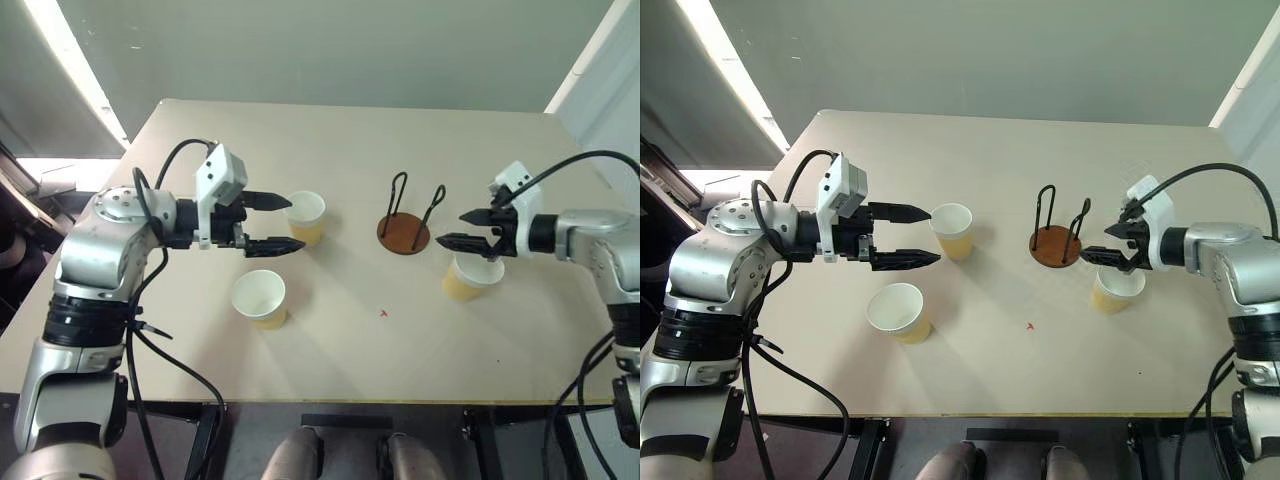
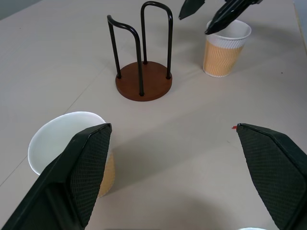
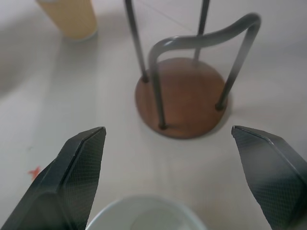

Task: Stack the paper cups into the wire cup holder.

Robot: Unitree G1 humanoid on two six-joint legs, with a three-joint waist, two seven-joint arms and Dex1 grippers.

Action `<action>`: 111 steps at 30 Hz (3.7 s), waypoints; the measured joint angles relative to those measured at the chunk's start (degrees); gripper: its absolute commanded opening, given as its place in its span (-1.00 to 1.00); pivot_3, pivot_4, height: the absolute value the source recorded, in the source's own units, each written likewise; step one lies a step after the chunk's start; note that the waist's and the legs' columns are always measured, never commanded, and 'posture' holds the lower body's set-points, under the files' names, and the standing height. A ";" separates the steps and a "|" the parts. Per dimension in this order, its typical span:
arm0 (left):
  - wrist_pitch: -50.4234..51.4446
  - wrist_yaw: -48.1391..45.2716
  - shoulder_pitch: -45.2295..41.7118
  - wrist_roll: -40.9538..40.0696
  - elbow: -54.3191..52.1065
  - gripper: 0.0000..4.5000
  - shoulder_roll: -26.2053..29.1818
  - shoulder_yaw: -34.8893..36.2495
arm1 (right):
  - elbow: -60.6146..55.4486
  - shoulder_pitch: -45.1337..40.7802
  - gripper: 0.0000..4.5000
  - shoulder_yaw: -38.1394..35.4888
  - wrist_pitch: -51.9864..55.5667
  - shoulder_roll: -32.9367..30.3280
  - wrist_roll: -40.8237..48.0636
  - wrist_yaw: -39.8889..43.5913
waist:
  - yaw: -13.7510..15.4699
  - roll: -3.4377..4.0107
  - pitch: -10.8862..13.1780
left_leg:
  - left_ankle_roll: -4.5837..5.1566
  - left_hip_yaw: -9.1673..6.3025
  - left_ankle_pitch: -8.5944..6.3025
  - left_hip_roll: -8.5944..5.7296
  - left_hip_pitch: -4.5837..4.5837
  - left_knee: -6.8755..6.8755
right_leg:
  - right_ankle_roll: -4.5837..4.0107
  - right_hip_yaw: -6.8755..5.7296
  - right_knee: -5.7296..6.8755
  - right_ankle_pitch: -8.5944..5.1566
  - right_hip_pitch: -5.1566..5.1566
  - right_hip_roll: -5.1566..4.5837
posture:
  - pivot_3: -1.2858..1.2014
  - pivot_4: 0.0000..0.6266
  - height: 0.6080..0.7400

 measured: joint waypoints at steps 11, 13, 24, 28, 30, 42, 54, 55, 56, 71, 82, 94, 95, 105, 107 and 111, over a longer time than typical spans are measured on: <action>-0.47 0.32 0.11 0.25 0.00 1.00 0.12 0.00 | 6.47 -4.90 0.93 1.29 -2.20 4.98 -3.49 -0.87 | 0.05 0.00 0.00 | -0.04 -0.01 0.02 0.00 -0.11 -0.02 | -0.01 -0.01 0.00 0.00 -0.11 0.00 | 0.03 -0.52 1.00; -0.48 0.34 0.19 0.28 0.00 1.00 0.16 0.00 | 6.59 -5.39 0.93 1.44 -2.17 5.76 -3.61 -0.86 | 0.05 0.00 0.00 | -0.04 -0.01 0.02 0.00 -0.12 -0.01 | -0.01 -0.02 0.00 0.00 -0.11 0.00 | 0.03 -0.52 1.00; -0.67 0.79 0.73 0.28 -0.02 1.00 0.24 0.02 | 7.66 -6.71 0.67 1.84 -1.87 9.45 -3.96 -1.62 | 0.04 0.01 0.00 | -0.06 -0.02 0.03 -0.01 -0.15 -0.02 | -0.02 -0.02 0.01 -0.01 -0.15 0.01 | 0.03 -0.52 1.00; -0.67 1.31 0.92 0.27 -0.08 1.00 0.25 0.02 | 7.66 -6.71 0.04 1.84 -1.33 10.98 -3.94 -2.56 | 0.03 0.01 0.01 | -0.07 -0.02 0.04 0.00 -0.16 -0.02 | -0.02 -0.02 0.02 -0.01 -0.19 0.01 | 0.03 -0.52 1.00; -0.67 1.34 0.99 0.24 -0.14 1.00 0.25 0.02 | 7.64 -6.71 -0.29 1.84 -1.11 11.22 -3.94 -2.92 | 0.03 0.01 0.01 | -0.07 -0.02 0.04 0.00 -0.18 -0.01 | -0.02 -0.02 0.01 -0.01 -0.19 0.01 | 0.03 -0.52 1.00; 3.83 -3.91 1.35 -4.87 -3.10 1.00 5.02 0.43 | -4.78 -4.74 -0.98 3.25 0.41 5.51 -1.56 3.74 | 0.04 0.04 0.02 | -0.09 -0.04 0.05 0.00 -0.58 -0.02 | -0.03 -0.07 -0.05 -0.01 -0.52 0.03 | 0.03 -0.52 1.00; 8.25 -14.73 5.96 -11.27 -13.52 1.00 13.66 -0.23 | -27.90 0.71 -0.98 4.65 4.31 -4.95 6.42 14.01 | -0.15 0.03 0.02 | -0.13 -0.10 0.09 0.03 -0.50 0.08 | -0.01 -0.07 -0.32 -0.01 -0.41 0.02 | 0.03 -0.52 1.00; 8.11 -14.80 5.96 -11.24 -13.58 1.00 13.67 -0.26 | -28.49 1.27 -0.98 4.80 4.33 -5.38 6.81 14.32 | -0.17 0.03 0.02 | -0.13 -0.10 0.09 0.03 -0.49 0.08 | -0.01 -0.07 -0.31 0.00 -0.41 0.02 | 0.03 -0.52 1.00; 8.02 -14.84 5.96 -11.23 -13.64 1.00 13.67 -0.30 | -28.89 1.84 -0.98 4.89 4.31 -5.59 6.97 14.48 | -0.20 0.03 0.02 | -0.13 -0.10 0.09 0.03 -0.49 0.07 | -0.01 -0.07 -0.31 -0.01 -0.42 0.02 | 0.03 -0.52 1.00; 8.02 -14.36 6.40 -11.08 -14.98 1.00 13.66 -0.78 | -28.50 6.29 -0.47 11.46 0.80 -6.71 4.26 14.50 | -0.31 -0.02 -0.01 | -0.12 -0.09 0.09 0.04 -0.47 0.04 | -0.01 -0.07 -0.32 0.00 -0.41 0.02 | 0.03 -0.52 1.00; 8.15 -12.41 6.38 -11.15 -15.03 1.00 13.61 -0.75 | -26.13 7.38 0.99 12.55 -1.19 -8.50 2.56 15.05 | -0.22 -0.02 -0.01 | -0.12 -0.10 0.09 0.04 -0.49 0.05 | -0.01 -0.08 -0.31 0.00 -0.41 0.02 | 0.03 -0.52 1.00; -0.97 -9.77 10.31 -4.01 -21.83 1.00 17.66 -0.52 | -26.29 9.45 0.99 -3.97 0.91 -18.22 11.01 19.49 | -0.43 -0.01 -0.01 | -0.13 -0.07 0.08 0.03 -0.40 -0.02 | -0.02 -0.04 -0.31 -0.01 -0.38 0.02 | 0.03 -0.52 1.00; -2.69 -9.96 10.47 -2.48 -22.31 1.00 18.42 -1.03 | -25.92 9.15 0.99 -5.10 1.46 -18.29 12.09 19.54 | -0.46 -0.01 -0.01 | -0.13 -0.07 0.09 0.03 -0.40 -0.02 | -0.02 -0.04 -0.31 -0.01 -0.38 0.03 | 0.03 -0.52 1.00; -11.13 -10.14 18.23 8.81 -27.61 1.00 25.53 -4.13 | -27.04 7.81 0.99 -9.23 2.80 -16.60 20.88 19.76 | -0.74 -0.01 -0.01 | -0.12 -0.09 0.08 0.03 -0.41 -0.06 | -0.05 -0.05 -0.33 -0.03 -0.39 0.03 | 0.03 -0.52 1.00; -11.04 -9.62 19.73 9.32 -28.49 1.00 25.90 -4.11 | -26.97 7.75 0.99 -9.15 2.64 -16.68 20.95 20.07 | -0.72 -0.01 -0.01 | -0.12 -0.09 0.07 0.04 -0.40 -0.05 | -0.06 -0.05 -0.29 -0.03 -0.38 0.02 | 0.03 -0.52 1.00; -10.79 -8.39 22.80 11.02 -29.64 1.00 26.40 -4.09 | -25.98 6.13 0.99 -8.39 2.27 -16.78 20.93 20.80 | -0.80 -0.01 -0.01 | -0.15 -0.09 0.06 0.04 -0.36 -0.04 | -0.10 -0.04 -0.19 -0.05 -0.39 0.02 | 0.03 -0.52 1.00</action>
